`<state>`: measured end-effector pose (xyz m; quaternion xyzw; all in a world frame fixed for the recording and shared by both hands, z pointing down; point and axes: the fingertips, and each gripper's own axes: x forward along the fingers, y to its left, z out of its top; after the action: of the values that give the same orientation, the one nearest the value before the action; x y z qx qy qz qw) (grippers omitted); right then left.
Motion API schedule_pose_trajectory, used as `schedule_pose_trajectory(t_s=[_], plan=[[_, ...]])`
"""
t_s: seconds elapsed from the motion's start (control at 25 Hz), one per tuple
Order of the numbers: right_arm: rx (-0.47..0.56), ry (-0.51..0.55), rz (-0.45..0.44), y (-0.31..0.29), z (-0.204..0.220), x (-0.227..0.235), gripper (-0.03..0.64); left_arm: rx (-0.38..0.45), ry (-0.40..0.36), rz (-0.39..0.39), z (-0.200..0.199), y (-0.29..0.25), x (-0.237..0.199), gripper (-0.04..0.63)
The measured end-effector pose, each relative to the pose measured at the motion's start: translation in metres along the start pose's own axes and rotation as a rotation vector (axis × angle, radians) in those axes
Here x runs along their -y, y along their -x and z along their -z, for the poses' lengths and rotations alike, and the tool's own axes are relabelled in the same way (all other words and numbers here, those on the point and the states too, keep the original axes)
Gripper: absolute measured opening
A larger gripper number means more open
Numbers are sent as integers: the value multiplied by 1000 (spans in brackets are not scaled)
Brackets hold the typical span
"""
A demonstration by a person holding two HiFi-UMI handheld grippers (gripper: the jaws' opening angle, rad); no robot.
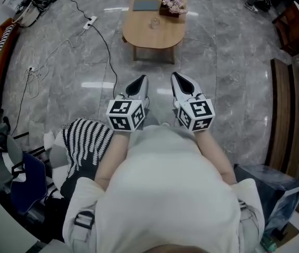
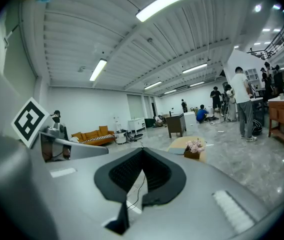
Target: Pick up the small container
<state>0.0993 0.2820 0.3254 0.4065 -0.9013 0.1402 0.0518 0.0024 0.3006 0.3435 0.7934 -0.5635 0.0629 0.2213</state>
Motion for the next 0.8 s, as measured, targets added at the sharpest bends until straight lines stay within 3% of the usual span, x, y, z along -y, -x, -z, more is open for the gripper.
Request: schedule_pose_trajectory(t_s=[0.44, 0.8], plan=[[-66, 1, -25, -46, 9, 1, 2, -28, 55, -17, -4, -29, -40, 2], [-73, -5, 2, -127, -9, 41, 2, -75, 70, 55, -26, -99, -84, 2]])
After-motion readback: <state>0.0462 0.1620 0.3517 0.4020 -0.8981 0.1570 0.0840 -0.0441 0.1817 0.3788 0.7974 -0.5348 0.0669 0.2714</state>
